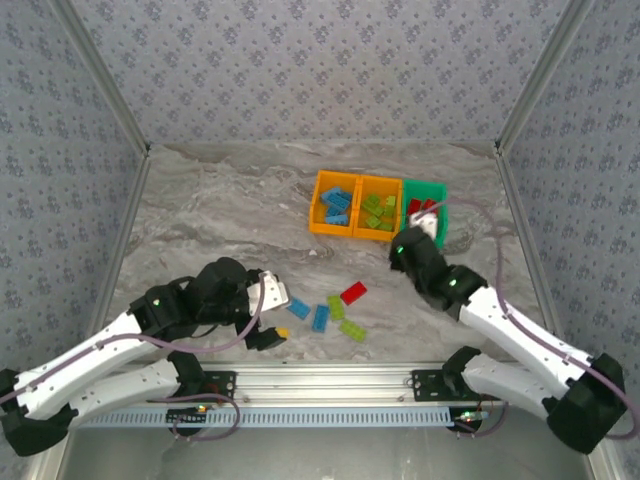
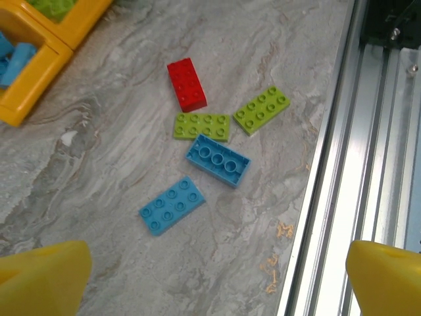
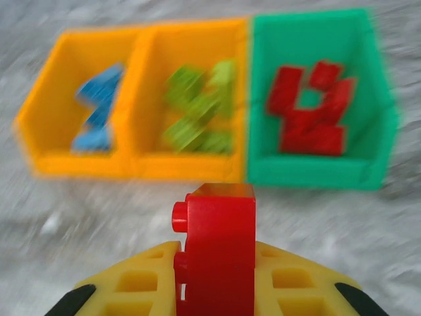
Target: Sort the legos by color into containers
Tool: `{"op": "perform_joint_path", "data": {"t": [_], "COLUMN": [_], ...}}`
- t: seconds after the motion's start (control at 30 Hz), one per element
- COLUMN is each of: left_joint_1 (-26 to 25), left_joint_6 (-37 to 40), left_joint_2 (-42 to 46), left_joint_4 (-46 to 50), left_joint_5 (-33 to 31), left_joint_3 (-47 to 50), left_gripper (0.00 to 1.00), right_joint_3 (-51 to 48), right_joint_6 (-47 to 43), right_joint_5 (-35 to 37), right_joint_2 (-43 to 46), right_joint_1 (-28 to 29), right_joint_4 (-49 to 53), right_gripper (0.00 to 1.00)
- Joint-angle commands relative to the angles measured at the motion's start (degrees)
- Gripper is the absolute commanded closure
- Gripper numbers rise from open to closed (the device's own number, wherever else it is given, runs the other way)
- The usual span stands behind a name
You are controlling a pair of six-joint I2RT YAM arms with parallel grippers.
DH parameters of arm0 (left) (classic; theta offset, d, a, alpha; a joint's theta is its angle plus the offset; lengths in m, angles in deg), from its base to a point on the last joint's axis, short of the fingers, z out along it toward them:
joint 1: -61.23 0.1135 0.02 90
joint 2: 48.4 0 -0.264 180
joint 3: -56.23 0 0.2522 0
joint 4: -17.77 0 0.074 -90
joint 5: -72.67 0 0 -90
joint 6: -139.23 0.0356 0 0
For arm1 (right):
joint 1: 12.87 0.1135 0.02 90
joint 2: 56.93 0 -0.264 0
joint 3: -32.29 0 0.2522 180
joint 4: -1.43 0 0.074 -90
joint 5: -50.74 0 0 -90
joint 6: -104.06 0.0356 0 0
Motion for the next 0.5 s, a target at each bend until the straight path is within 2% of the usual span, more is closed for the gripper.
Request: {"op": "perform_joint_path", "data": {"t": [0.0,0.17,0.33,0.47], "left_joint_1": [0.6,1.7,2.4,2.6], "left_joint_6": [-0.4,-0.5,-0.9,-0.8], "left_joint_2": [1.8,2.3,2.0,1.8], "left_joint_4": [-1.0,-1.5,-1.4,-1.4], "left_joint_5": [-0.7,-0.4,0.2,0.4], "left_joint_3": [0.8,0.9,1.0,0.9], "left_gripper": [0.01,0.01,0.01,0.01], "right_joint_3": [2.4,10.4,16.1,21.0], "right_joint_6": [-5.8,-6.4,-4.7,-3.2], "right_joint_5": [-10.5,-13.4,-21.5,-23.6], "right_joint_2": [-5.8,-22.9,-36.2,-42.4], "right_joint_1": [-11.7,-21.3,-25.4,-27.0], "right_joint_4": [-9.5,-14.1,-19.6,-19.1], "right_gripper": [0.83,0.83,0.81,0.61]}}
